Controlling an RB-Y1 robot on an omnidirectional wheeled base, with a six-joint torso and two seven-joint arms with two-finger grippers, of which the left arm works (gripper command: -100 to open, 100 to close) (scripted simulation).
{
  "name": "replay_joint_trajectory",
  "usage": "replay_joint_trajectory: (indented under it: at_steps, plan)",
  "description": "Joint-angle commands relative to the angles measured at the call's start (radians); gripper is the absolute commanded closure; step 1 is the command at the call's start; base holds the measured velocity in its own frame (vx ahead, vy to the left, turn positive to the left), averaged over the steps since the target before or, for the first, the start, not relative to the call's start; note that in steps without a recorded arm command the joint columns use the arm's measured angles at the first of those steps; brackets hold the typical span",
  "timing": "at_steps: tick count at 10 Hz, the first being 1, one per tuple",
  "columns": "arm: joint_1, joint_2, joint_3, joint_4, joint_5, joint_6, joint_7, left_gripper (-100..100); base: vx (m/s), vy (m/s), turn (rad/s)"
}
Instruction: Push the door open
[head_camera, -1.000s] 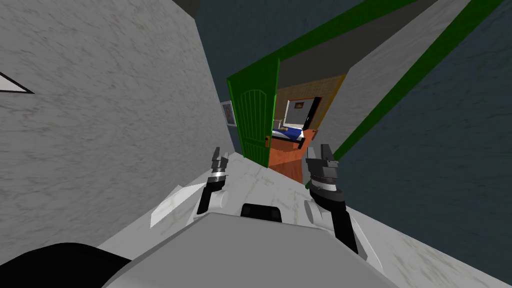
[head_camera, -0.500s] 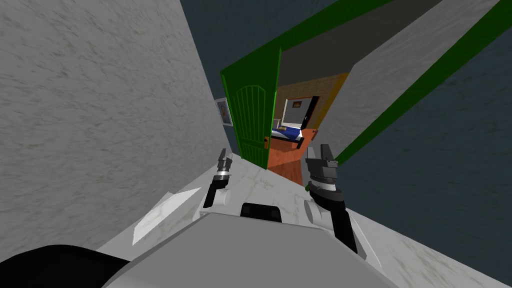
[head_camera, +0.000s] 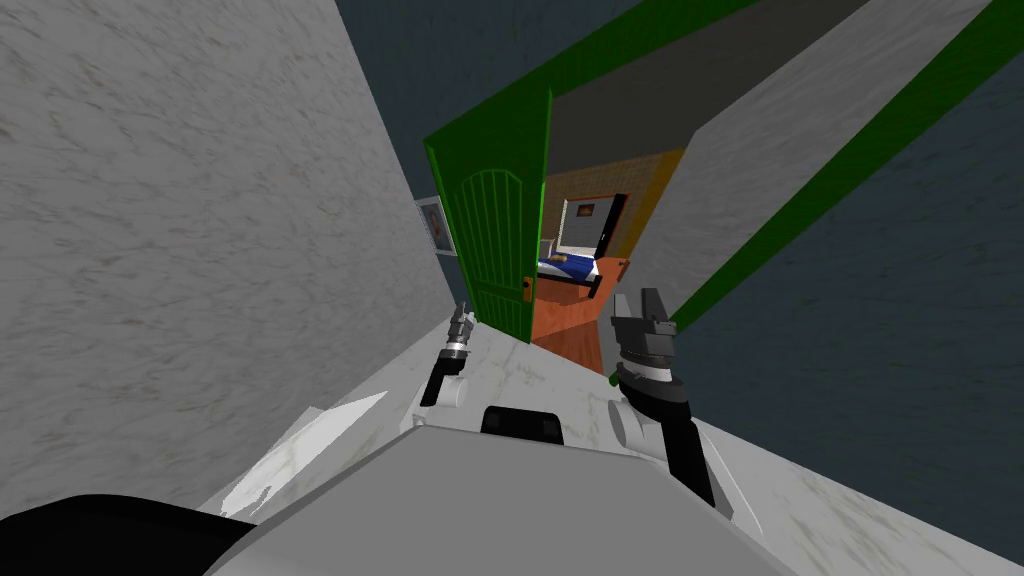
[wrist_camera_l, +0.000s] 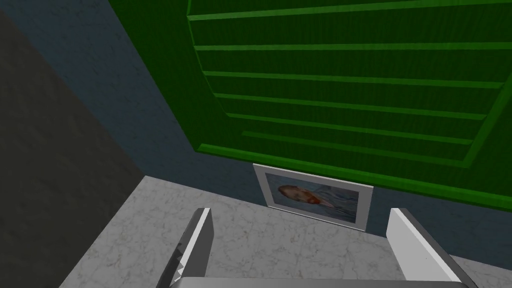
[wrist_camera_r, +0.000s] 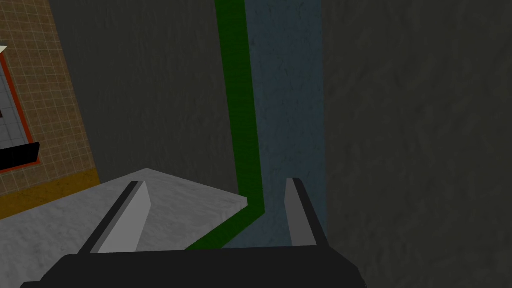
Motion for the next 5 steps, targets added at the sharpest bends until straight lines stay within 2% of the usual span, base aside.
replay_joint_trajectory:
  at_steps: [1,5]
  plan:
    - [-0.017,0.010,-0.006,0.029,0.001,0.010,0.005,-100,0.100,0.001,-0.068]
    - [-0.058,0.022,-0.028,0.114,-0.002,0.018,0.010,-100,0.097,0.002,-0.070]
